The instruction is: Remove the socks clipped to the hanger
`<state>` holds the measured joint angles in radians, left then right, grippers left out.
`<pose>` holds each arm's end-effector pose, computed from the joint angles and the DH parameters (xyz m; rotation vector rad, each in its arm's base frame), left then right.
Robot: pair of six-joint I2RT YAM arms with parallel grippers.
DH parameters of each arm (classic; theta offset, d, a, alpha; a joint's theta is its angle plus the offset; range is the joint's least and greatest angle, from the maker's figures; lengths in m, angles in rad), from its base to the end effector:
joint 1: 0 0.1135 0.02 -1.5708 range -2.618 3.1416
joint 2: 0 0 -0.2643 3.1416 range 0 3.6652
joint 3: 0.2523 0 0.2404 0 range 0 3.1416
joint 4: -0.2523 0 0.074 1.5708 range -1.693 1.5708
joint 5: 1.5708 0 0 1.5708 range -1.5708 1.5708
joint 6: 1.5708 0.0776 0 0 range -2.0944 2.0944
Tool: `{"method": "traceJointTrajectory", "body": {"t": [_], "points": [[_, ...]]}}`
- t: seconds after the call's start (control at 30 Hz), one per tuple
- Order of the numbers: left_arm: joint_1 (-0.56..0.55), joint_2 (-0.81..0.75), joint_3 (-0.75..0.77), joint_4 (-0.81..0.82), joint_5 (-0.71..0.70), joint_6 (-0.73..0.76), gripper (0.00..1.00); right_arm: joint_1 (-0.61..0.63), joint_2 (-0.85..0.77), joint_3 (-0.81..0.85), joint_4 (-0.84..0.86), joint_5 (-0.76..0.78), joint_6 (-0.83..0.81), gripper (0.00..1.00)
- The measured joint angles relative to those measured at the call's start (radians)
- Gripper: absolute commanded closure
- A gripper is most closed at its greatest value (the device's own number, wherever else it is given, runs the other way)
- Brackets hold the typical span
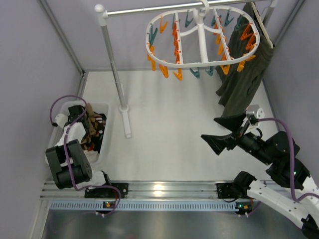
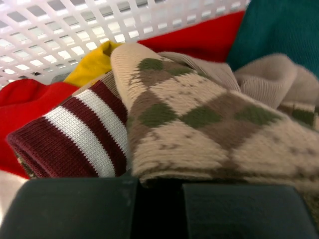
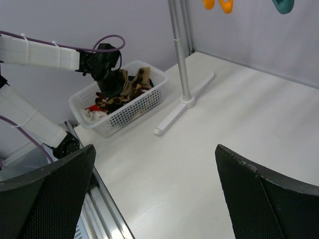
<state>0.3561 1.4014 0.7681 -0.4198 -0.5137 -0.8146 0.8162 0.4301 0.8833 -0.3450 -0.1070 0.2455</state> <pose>0.2385 0.1294 0.1616 -1.5174 1.9764 0.4862 0.0714 0.0880 0.3959 -0.5188 1.4440 0.9349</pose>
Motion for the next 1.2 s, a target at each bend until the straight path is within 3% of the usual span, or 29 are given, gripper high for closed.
{"method": "traceJointTrajectory", "body": {"t": [0.13, 0.17, 0.2, 0.3, 0.43, 0.47, 0.53, 0.77, 0.93, 1.03, 1.2], "points": [[0.015, 0.011, -0.001, 0.032, 0.010, -0.015, 0.87, 0.000, -0.025, -0.014, -0.002, 0.001, 0.010, 0.00], [0.016, 0.008, -0.001, 0.033, 0.011, -0.014, 0.79, 0.000, -0.031, -0.015, -0.002, 0.001, 0.011, 0.01], [0.016, 0.000, -0.003, 0.035, 0.013, -0.012, 0.60, 0.000, -0.036, -0.018, 0.000, 0.001, 0.011, 0.01], [0.017, -0.048, -0.007, 0.047, 0.029, -0.001, 0.31, 0.000, -0.045, -0.019, 0.000, 0.002, 0.013, 0.01], [0.015, -0.194, -0.018, 0.031, 0.093, 0.022, 0.15, 0.000, -0.048, -0.019, -0.002, 0.006, 0.019, 0.01], [0.015, -0.236, -0.018, 0.021, 0.108, 0.029, 0.06, 0.000, -0.050, -0.019, -0.002, 0.008, 0.021, 0.00], [0.015, -0.304, -0.018, 0.008, 0.129, 0.038, 0.02, 0.000, -0.056, -0.019, -0.003, 0.008, 0.023, 0.01], [0.015, -0.503, 0.016, -0.106, 0.209, 0.116, 0.01, 0.000, -0.085, -0.019, -0.022, 0.049, 0.027, 0.00], [0.004, -0.586, 0.156, -0.154, 0.459, 0.254, 0.01, 0.000, -0.105, -0.019, -0.100, 0.237, 0.027, 0.01], [-0.065, -0.606, 0.253, -0.190, 0.536, 0.356, 0.01, 0.000, -0.121, -0.019, -0.167, 0.379, 0.023, 0.00], [-0.257, -0.681, 0.305, -0.291, 0.519, 0.467, 0.01, 0.000, -0.117, 0.017, -0.290, 0.552, 0.016, 0.01]]}}
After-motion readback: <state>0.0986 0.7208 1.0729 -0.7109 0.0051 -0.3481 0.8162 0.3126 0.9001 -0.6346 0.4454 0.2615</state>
